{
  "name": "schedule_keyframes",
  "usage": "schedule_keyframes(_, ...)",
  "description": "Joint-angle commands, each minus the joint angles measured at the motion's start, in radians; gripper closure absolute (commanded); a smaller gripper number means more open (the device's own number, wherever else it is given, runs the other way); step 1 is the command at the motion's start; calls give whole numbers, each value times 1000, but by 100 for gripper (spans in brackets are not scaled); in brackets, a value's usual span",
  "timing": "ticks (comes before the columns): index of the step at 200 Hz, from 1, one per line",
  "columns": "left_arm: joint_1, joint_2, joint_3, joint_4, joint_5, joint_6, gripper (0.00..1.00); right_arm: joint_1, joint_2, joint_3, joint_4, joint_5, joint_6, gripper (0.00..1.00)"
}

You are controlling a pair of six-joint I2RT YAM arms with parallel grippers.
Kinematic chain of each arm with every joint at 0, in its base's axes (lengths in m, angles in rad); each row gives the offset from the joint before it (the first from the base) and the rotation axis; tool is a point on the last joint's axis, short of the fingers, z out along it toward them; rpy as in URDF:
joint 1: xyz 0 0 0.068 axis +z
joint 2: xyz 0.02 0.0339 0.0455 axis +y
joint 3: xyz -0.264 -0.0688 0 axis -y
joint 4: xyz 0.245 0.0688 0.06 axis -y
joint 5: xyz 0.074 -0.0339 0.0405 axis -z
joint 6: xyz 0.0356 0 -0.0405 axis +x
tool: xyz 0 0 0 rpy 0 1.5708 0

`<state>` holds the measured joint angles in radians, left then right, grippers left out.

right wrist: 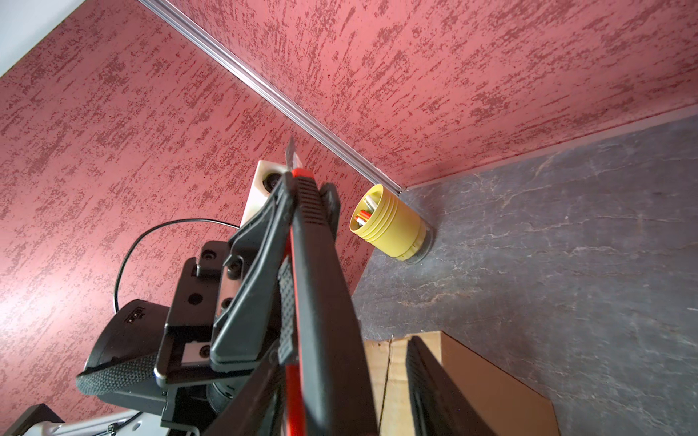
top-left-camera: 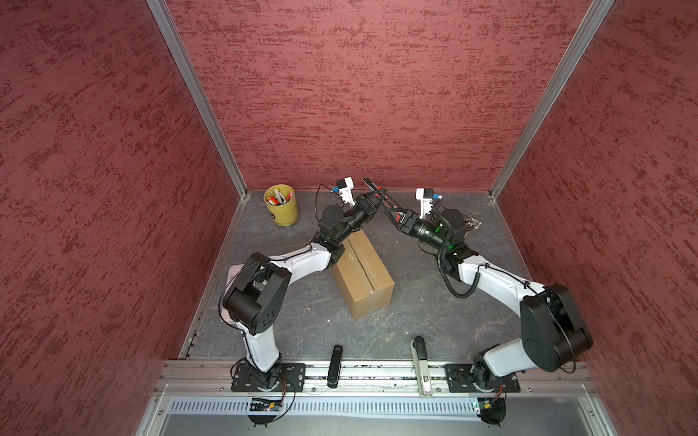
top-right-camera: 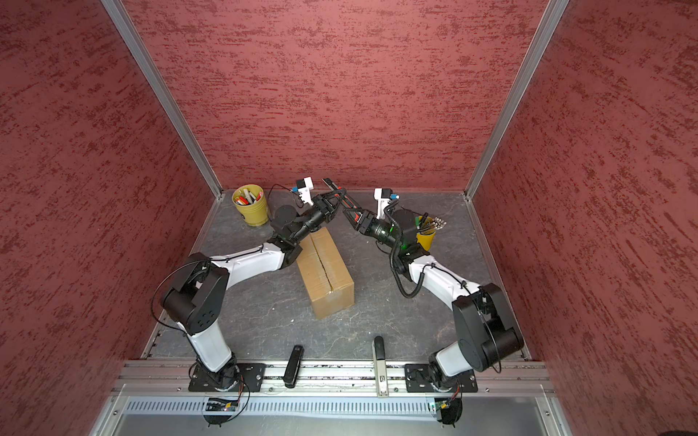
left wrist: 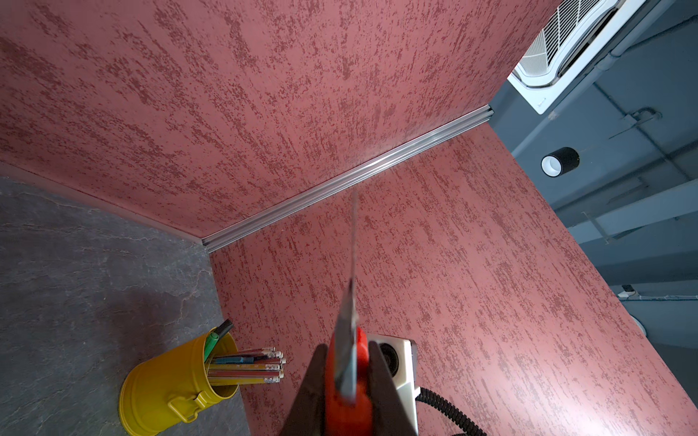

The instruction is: Unpack the express box

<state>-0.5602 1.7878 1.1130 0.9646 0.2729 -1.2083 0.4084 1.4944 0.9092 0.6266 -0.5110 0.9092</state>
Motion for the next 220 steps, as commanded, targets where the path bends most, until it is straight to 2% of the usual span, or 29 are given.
schedule_keyframes(1,-44,29,-23,28,71,-7,100,6,-6,72,94,29,29,48)
schedule_keyframes(82,-47,54,-13,33,78,-16,100,6,-2,99,94,14,28,48)
schedule_keyframes(127,-61,64,0,22,86,-12,100,6,3,105,101,12,31,57)
schedule_keyframes(180,-80,76,7,14,98,-8,100,4,-3,108,100,18,29,62)
schedule_keyframes(220,-84,83,-2,12,100,-7,100,6,-3,111,105,24,29,69)
